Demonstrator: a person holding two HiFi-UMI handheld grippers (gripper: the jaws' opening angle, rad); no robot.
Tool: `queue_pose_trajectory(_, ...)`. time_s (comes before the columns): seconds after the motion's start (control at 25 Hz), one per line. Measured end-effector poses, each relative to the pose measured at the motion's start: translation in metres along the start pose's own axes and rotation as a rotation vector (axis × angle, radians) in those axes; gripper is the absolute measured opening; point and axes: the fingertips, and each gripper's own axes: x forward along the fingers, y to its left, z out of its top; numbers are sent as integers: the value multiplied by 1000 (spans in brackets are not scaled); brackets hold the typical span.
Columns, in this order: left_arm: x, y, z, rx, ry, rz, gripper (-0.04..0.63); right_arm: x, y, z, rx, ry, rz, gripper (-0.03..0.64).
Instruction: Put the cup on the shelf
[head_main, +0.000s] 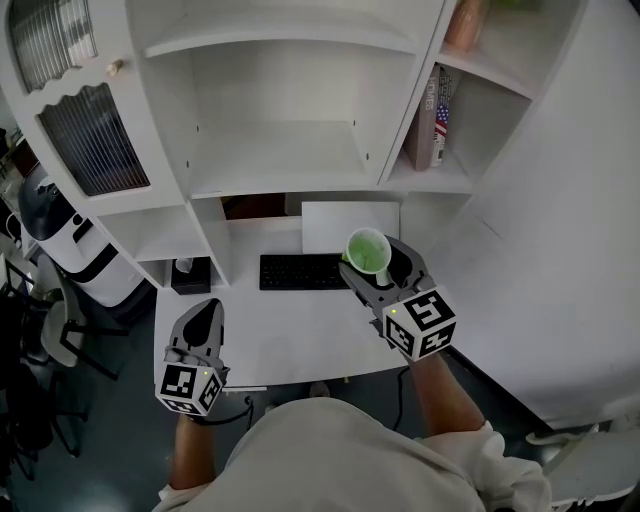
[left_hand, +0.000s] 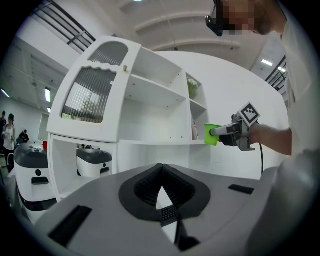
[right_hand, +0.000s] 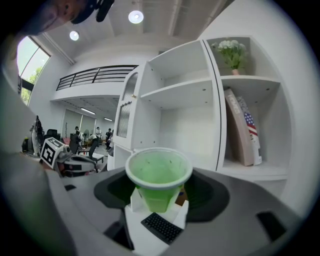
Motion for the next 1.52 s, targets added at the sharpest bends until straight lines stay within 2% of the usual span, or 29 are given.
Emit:
queue_pose_trajectory(0.52,0,21,-9,-24,5,42,0,65,-30,63,-39,-25,49,311)
queue_pose_trajectory(0.76,-6,31,-12,-35,5,64,0,99,-41,82,-25,-18,63,310)
queue_pose_trajectory(1.12,-10,43,-16,-46,8,81,0,151,-57,95,-30,35,65,311)
queue_pose_trajectory(1.52,-18,55,-20,-58,9,110,0,203,-57,91,-19,101,92,311)
